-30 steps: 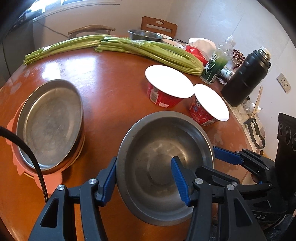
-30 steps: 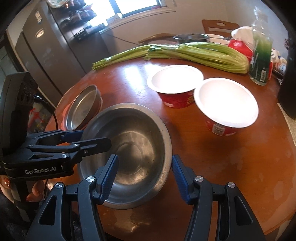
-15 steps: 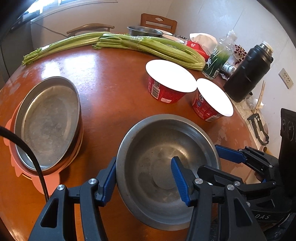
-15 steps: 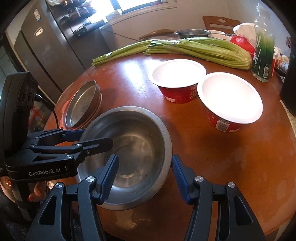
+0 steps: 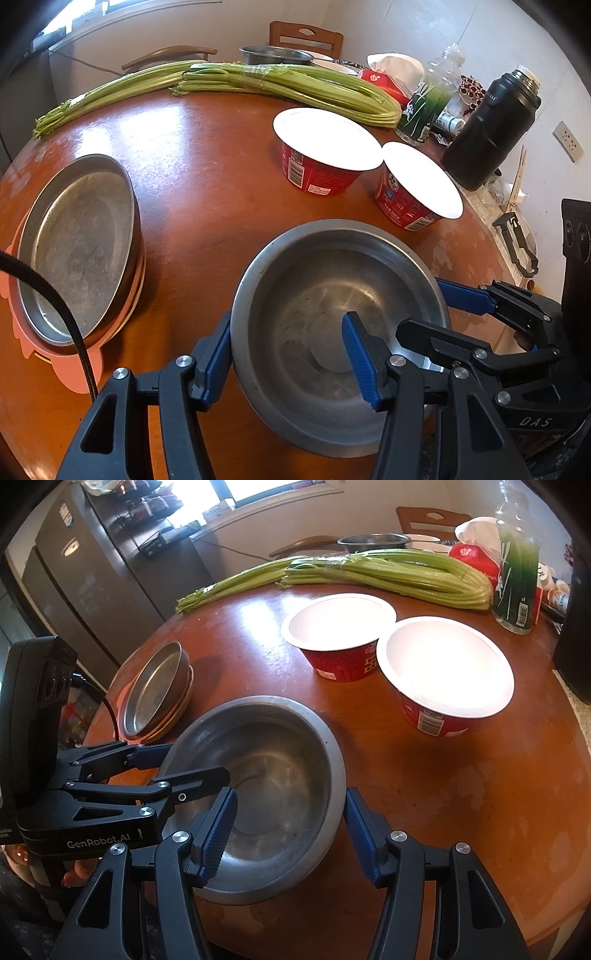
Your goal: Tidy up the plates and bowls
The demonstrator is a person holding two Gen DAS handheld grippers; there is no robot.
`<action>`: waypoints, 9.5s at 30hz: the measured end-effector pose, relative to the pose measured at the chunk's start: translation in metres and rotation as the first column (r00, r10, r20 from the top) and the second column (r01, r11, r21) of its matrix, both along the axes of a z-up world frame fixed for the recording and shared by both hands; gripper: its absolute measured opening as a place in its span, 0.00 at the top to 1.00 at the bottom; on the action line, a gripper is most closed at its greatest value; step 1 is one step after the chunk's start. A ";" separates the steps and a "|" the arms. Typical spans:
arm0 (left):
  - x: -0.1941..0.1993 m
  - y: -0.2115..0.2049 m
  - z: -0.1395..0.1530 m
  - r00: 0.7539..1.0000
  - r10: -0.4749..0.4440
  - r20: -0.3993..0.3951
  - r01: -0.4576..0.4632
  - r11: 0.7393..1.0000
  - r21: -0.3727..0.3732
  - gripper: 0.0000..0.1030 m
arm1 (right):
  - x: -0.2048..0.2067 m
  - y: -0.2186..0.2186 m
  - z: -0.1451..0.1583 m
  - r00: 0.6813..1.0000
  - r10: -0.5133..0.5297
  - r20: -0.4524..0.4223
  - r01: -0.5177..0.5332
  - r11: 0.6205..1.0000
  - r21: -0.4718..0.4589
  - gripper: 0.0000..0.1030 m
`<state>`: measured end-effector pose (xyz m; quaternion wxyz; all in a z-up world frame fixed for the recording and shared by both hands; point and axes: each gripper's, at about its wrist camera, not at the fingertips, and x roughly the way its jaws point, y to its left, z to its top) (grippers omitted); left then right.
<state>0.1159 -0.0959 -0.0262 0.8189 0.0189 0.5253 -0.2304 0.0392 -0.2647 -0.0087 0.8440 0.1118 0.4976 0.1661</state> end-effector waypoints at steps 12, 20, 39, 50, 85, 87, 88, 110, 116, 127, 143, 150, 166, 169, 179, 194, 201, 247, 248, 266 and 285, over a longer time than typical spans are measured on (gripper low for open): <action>0.003 0.006 0.001 1.000 0.008 -0.011 -0.008 1.000 -0.026 0.44 | 0.005 -0.009 -0.005 0.999 -0.035 -0.034 0.036 0.999 0.024 0.40; 0.003 0.010 0.008 1.000 0.010 0.013 -0.010 1.000 -0.027 0.44 | 0.008 -0.014 0.002 0.998 -0.058 -0.023 0.059 0.998 0.039 0.40; 0.029 0.007 0.038 0.995 0.029 0.096 -0.029 1.000 -0.004 0.44 | 0.059 -0.011 0.010 0.995 -0.094 -0.026 0.096 0.990 0.103 0.40; 0.063 -0.003 0.043 0.993 0.038 0.109 -0.037 0.999 -0.007 0.44 | 0.084 -0.029 0.004 0.987 -0.155 -0.031 0.158 0.981 0.115 0.41; 0.158 -0.039 -0.002 0.996 0.067 -0.050 -0.070 0.997 -0.046 0.62 | 0.132 -0.032 -0.012 0.974 -0.225 0.004 0.224 0.973 0.052 0.54; 0.156 -0.042 -0.004 0.997 0.059 -0.059 -0.062 0.997 -0.038 0.67 | 0.132 -0.028 -0.013 0.980 -0.201 0.007 0.200 0.979 0.047 0.58; 0.155 -0.044 -0.003 0.997 0.049 -0.054 -0.050 0.998 -0.031 0.70 | 0.131 -0.026 -0.013 0.981 -0.194 0.008 0.193 0.980 0.044 0.60; 0.112 -0.029 0.033 0.999 0.035 0.031 -0.033 0.999 -0.043 0.75 | 0.101 -0.010 0.017 0.987 -0.131 0.095 0.127 0.991 0.047 0.63; 0.092 -0.022 0.047 0.997 0.038 0.065 -0.035 0.998 -0.052 0.75 | 0.086 -0.004 0.030 0.985 -0.117 0.127 0.112 0.993 0.042 0.63; 0.059 -0.012 0.066 0.993 0.043 0.108 -0.035 0.997 -0.069 0.74 | 0.057 0.002 0.048 0.980 -0.102 0.171 0.097 0.995 0.038 0.62; 0.021 -0.005 0.078 0.990 0.027 0.137 -0.016 0.997 -0.077 0.74 | 0.018 0.007 0.064 0.974 -0.088 0.206 0.083 0.996 0.032 0.62; 0.010 -0.003 0.077 0.991 0.018 0.135 -0.008 0.997 -0.081 0.74 | 0.005 0.011 0.063 0.976 -0.079 0.201 0.075 0.997 0.028 0.62; -0.007 -0.001 0.056 0.995 -0.008 0.099 0.014 0.998 -0.069 0.74 | -0.017 0.016 0.046 0.988 -0.057 0.143 0.055 0.998 0.012 0.62; -0.009 -0.001 0.050 0.996 -0.008 0.088 0.014 0.998 -0.064 0.74 | -0.020 0.017 0.041 0.991 -0.054 0.125 0.052 0.999 0.015 0.62; -0.013 -0.003 0.039 0.998 -0.031 0.060 0.034 0.998 -0.055 0.74 | -0.026 0.018 0.032 0.994 -0.049 0.095 0.049 0.999 0.008 0.62; -0.012 -0.006 0.020 0.999 -0.043 0.012 0.043 0.999 -0.026 0.74 | -0.022 0.015 0.014 0.999 -0.042 0.035 0.041 0.999 0.023 0.61; -0.011 -0.007 0.015 0.999 -0.053 0.000 0.053 0.998 -0.014 0.74 | -0.018 0.012 0.008 0.999 -0.044 0.012 0.044 0.998 0.035 0.61; -0.007 0.001 0.011 0.999 -0.034 -0.009 0.033 0.999 -0.033 0.73 | -0.018 0.021 0.012 0.999 -0.025 0.038 0.028 0.997 -0.078 0.58; -0.007 0.002 0.012 0.999 -0.033 -0.006 0.033 0.999 -0.034 0.73 | -0.018 0.022 0.013 0.999 -0.025 0.038 0.028 0.997 -0.078 0.58; -0.008 0.002 0.040 0.997 -0.029 0.068 0.030 1.000 -0.007 0.62 | -0.018 0.008 0.030 0.992 -0.069 0.103 0.078 0.993 -0.091 0.58; 0.037 -0.057 0.075 0.984 -0.104 0.142 0.104 0.995 0.003 0.60 | 0.006 -0.043 0.046 0.974 -0.179 0.140 0.194 0.977 -0.094 0.57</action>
